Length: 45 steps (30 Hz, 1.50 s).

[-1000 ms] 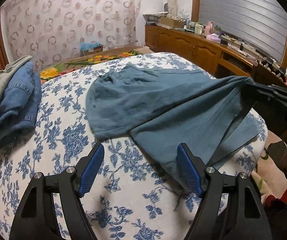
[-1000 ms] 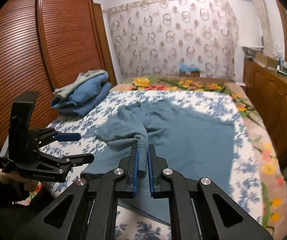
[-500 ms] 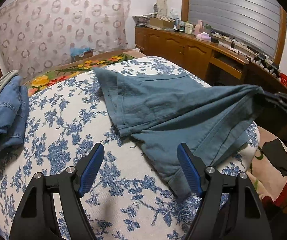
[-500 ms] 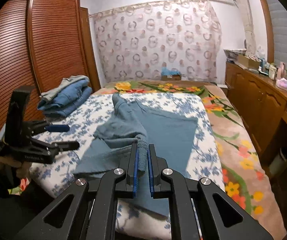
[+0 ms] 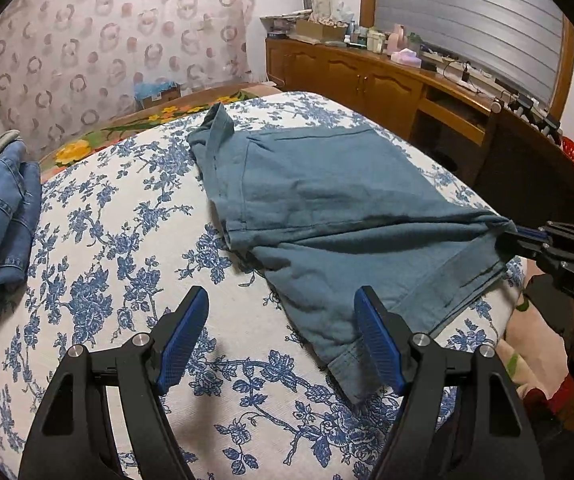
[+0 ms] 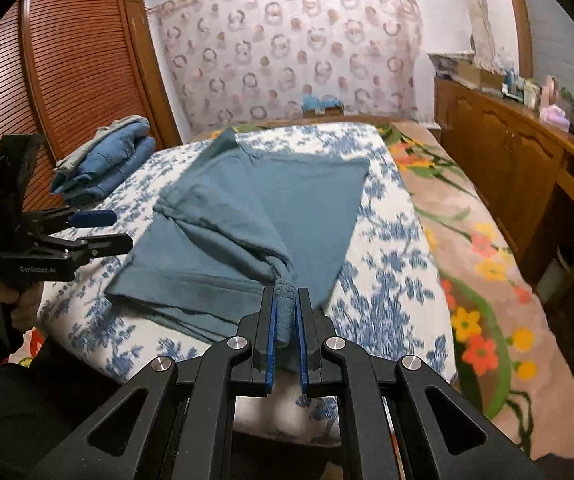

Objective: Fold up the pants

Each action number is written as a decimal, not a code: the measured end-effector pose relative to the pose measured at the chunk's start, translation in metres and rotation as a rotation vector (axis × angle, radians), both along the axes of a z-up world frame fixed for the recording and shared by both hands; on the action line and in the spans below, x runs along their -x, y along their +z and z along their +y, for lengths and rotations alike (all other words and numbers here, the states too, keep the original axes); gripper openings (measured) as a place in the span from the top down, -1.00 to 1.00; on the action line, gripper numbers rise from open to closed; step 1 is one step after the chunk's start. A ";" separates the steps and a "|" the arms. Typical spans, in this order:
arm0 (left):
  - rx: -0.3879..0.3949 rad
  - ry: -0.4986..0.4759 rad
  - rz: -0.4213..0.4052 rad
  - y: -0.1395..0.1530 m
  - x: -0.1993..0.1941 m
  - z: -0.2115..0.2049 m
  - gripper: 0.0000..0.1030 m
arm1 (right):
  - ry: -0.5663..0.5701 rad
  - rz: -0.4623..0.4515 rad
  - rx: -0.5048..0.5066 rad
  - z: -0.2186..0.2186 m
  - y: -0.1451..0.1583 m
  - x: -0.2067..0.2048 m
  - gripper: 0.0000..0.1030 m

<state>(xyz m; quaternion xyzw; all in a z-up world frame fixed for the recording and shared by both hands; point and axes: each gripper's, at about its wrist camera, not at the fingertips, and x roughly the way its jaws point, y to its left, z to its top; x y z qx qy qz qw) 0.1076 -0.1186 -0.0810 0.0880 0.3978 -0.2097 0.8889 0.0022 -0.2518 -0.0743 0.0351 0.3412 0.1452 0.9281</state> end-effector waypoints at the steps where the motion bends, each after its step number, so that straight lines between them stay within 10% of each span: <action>1: -0.002 -0.001 0.001 -0.001 0.000 0.000 -0.48 | -0.003 0.005 -0.005 -0.002 0.000 0.001 0.83; 17: 0.037 0.071 -0.047 0.010 -0.002 0.028 -0.48 | -0.001 -0.051 0.039 0.008 0.021 -0.007 0.29; 45: 0.086 0.178 -0.090 0.019 -0.009 0.091 -0.48 | 0.342 -0.016 0.096 0.114 0.001 -0.128 0.28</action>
